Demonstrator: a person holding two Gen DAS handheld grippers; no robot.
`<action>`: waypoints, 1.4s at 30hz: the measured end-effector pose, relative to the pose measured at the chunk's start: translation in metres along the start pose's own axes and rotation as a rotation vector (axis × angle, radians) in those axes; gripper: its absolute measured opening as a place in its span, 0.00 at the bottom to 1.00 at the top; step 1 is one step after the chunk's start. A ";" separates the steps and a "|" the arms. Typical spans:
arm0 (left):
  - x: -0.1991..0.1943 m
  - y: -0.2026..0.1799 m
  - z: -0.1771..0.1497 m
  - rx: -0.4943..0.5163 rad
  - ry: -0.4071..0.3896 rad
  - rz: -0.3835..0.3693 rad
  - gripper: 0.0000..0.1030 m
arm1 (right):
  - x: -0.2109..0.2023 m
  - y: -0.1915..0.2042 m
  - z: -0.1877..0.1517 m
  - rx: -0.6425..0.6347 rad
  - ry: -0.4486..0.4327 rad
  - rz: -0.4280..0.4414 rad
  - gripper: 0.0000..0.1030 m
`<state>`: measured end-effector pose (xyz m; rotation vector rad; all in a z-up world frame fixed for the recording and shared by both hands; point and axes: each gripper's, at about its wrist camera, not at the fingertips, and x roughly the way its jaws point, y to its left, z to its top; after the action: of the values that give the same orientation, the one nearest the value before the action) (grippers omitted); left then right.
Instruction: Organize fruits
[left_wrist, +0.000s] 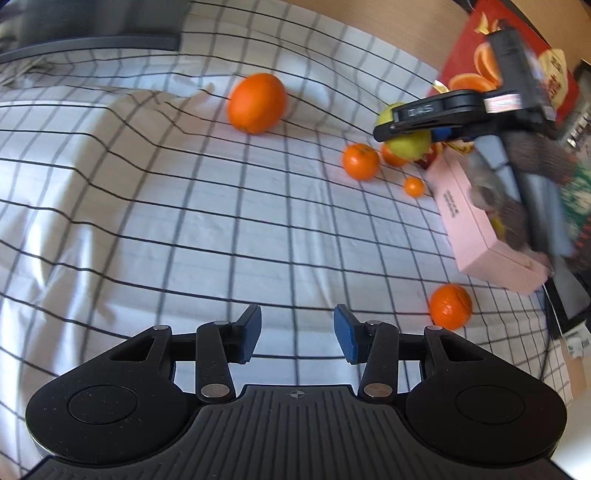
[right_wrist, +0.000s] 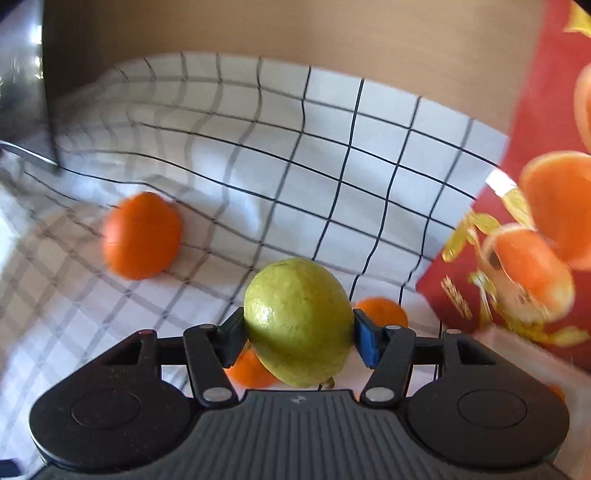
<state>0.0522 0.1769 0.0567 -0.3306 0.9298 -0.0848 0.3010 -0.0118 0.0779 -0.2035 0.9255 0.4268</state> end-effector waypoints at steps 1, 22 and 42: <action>0.002 -0.002 -0.001 0.009 0.005 -0.010 0.47 | -0.011 0.001 -0.006 0.012 0.002 0.016 0.57; 0.004 -0.040 -0.018 0.170 0.025 -0.070 0.47 | -0.051 0.073 -0.122 0.036 0.124 0.223 0.58; -0.010 -0.019 -0.020 0.086 -0.013 -0.023 0.47 | -0.010 -0.048 -0.032 0.156 0.128 0.005 0.44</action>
<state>0.0317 0.1565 0.0595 -0.2622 0.9072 -0.1434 0.2931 -0.0689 0.0666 -0.0869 1.0802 0.3472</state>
